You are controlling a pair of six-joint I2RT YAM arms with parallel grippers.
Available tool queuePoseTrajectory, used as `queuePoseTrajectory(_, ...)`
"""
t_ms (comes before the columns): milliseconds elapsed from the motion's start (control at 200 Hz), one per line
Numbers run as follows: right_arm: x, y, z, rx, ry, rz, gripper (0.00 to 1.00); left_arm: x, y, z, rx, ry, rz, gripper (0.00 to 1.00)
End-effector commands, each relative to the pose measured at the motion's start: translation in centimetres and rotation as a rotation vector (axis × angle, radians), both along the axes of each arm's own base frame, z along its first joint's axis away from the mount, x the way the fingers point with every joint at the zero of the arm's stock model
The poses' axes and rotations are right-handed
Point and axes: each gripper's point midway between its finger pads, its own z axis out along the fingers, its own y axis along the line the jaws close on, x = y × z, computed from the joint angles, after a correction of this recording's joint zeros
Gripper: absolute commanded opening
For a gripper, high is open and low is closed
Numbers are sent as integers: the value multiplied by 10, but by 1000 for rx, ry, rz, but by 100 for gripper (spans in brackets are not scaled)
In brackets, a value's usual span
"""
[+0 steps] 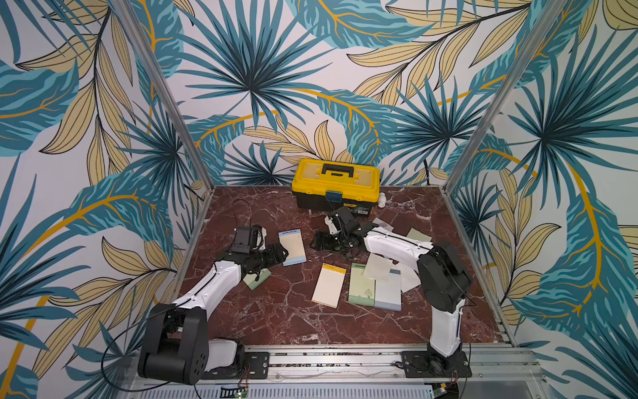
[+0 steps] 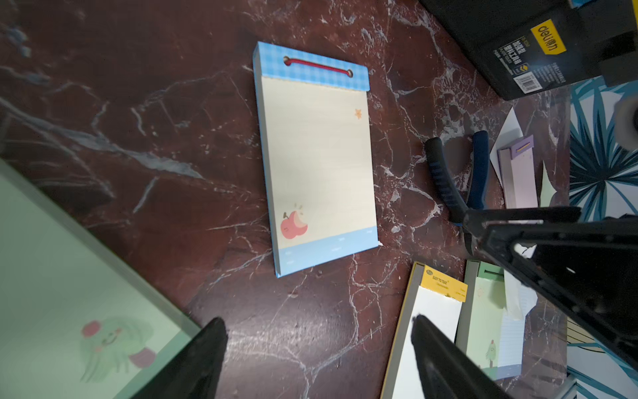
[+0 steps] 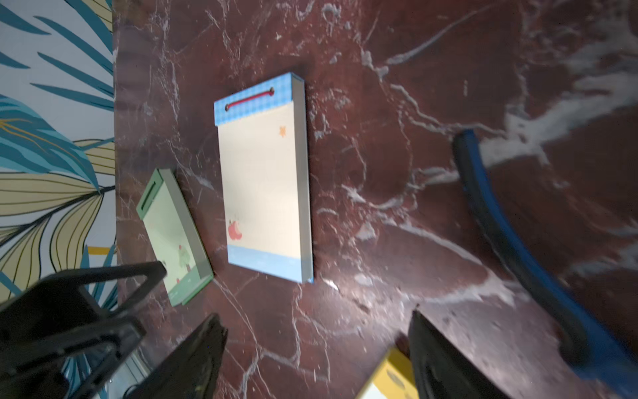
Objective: Tear off pages from different memo pads
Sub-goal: Move the memo pad to the center of the board.
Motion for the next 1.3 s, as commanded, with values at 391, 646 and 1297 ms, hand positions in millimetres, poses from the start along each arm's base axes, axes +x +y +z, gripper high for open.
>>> queuePoseTrajectory(391,50,55,-35,81,-61,12,72,59,-5,-41,-17,43,-19,76)
queuePoseTrajectory(646,36,63,-56,90,-14,71,60,58,-18,-45,-108,46,-37,71)
queuePoseTrajectory(1297,-88,25,-63,4,106,173,48,-76,-59,-58,-192,125,-82,61)
